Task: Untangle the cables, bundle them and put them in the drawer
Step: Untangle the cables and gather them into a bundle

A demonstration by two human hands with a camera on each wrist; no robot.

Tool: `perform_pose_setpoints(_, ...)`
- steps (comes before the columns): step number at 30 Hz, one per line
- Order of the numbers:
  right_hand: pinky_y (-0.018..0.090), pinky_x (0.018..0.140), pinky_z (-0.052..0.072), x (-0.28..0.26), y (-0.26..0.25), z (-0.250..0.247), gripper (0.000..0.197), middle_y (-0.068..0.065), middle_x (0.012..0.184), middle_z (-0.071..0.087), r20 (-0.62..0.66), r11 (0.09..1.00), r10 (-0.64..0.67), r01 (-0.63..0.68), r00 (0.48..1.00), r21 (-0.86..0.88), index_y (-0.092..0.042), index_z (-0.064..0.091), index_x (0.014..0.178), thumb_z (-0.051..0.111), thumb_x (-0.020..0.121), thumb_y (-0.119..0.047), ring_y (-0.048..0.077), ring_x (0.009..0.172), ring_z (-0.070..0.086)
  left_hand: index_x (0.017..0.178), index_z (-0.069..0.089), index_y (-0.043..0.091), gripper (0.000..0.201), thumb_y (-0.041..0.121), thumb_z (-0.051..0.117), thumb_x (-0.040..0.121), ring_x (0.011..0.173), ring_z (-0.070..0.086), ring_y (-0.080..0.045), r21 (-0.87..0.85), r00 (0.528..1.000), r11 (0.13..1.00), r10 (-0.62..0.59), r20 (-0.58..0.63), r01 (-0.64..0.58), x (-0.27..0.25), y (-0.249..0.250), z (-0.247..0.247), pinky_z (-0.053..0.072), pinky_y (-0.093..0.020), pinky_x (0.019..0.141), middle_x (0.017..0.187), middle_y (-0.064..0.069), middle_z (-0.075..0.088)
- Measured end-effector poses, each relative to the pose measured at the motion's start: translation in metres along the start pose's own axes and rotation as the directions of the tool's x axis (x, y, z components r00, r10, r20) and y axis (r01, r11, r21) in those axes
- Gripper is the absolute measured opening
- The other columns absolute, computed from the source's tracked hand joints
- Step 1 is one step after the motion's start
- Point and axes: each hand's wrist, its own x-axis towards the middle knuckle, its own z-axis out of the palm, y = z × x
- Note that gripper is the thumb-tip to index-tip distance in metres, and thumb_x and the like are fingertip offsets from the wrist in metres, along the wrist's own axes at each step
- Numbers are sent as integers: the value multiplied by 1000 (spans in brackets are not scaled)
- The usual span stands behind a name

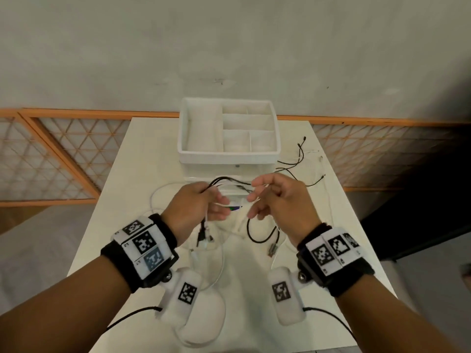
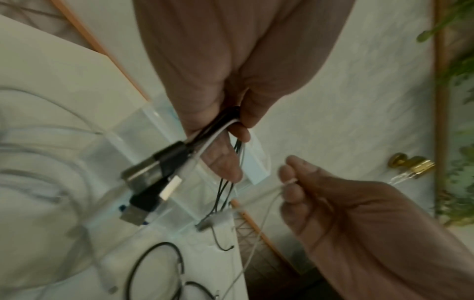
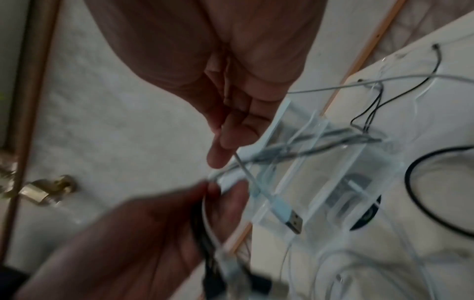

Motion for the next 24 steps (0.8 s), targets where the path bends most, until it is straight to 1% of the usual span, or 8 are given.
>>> perform_pose_setpoints(4, 37, 56, 58, -12, -5, 27, 27, 15, 80, 73, 83, 999, -30, 28, 996, 19, -3, 66, 96, 46, 91, 13, 31, 59, 71, 79, 52, 7, 25, 9, 42, 102, 59, 59, -30, 68, 991, 994, 82, 105, -90, -3, 8, 16, 49, -41, 68, 74, -15, 61)
perform_pose_setpoints(9, 24, 54, 52, -11, -16, 21, 25, 5, 71, 75, 164, 976, -41, 74, 986, -203, -15, 69, 88, 55, 83, 5, 21, 62, 73, 82, 54, 11, 25, 16, 42, 104, 50, 45, -20, 189, 986, 978, 62, 154, -91, -7, 5, 9, 36, -31, 53, 61, -7, 57)
perform_pose_setpoints(12, 35, 66, 58, 1, 0, 7, 10, -2, 70, 74, 221, 786, 20, 121, 975, -606, -23, 67, 74, 63, 83, -19, 19, 65, 69, 80, 59, 10, 26, 19, 48, 102, 51, 33, -17, 276, 986, 957, 47, 160, -90, -8, 11, -2, 26, -28, 50, 56, -2, 47)
perform_pose_setpoints(14, 35, 72, 58, 12, 25, -15, 25, -4, 65, 72, 146, 616, 179, 5, 973, -787, -23, 64, 65, 65, 83, -41, 15, 66, 68, 85, 61, 3, 27, 24, 55, 99, 51, 30, -14, 284, 986, 950, 92, 142, -130, -11, 21, -15, 25, -26, 49, 55, 4, 41)
perform_pose_setpoints(17, 33, 72, 59, 26, 58, -54, 43, -1, 66, 73, -37, 481, 394, -240, 918, -843, -19, 69, 66, 60, 88, -54, 17, 64, 69, 87, 68, 9, 24, 33, 68, 90, 50, 30, -13, 330, 970, 913, 207, 127, -239, -15, 36, -40, 27, -23, 47, 57, 6, 39)
perform_pose_setpoints(19, 30, 73, 55, 32, 60, -73, 48, 2, 71, 74, -119, 432, 381, -290, 917, -854, -17, 72, 69, 55, 91, -56, 22, 73, 70, 84, 70, 17, 16, 32, 69, 89, 43, 29, -9, 392, 970, 887, 230, 79, -242, -17, 37, -52, 26, -18, 39, 52, 9, 38)
perform_pose_setpoints(22, 29, 66, 52, 41, 24, -81, 34, -1, 74, 73, -155, 742, 60, -148, 986, -654, -20, 71, 71, 57, 95, -40, 15, 66, 66, 81, 69, 10, 28, 33, 61, 94, 33, 28, -6, 515, 970, 836, 242, -36, -190, -10, 23, -62, 25, -15, 31, 55, 1, 37)
perform_pose_setpoints(24, 24, 58, 48, 41, -13, -77, 24, 0, 76, 73, -268, 918, -178, 62, 947, -391, -20, 70, 78, 61, 94, -34, 12, 57, 60, 78, 65, 8, 33, 33, 57, 97, 32, 28, -7, 539, 963, 830, 242, -122, -141, -3, 11, -66, 26, -16, 33, 55, -1, 36)
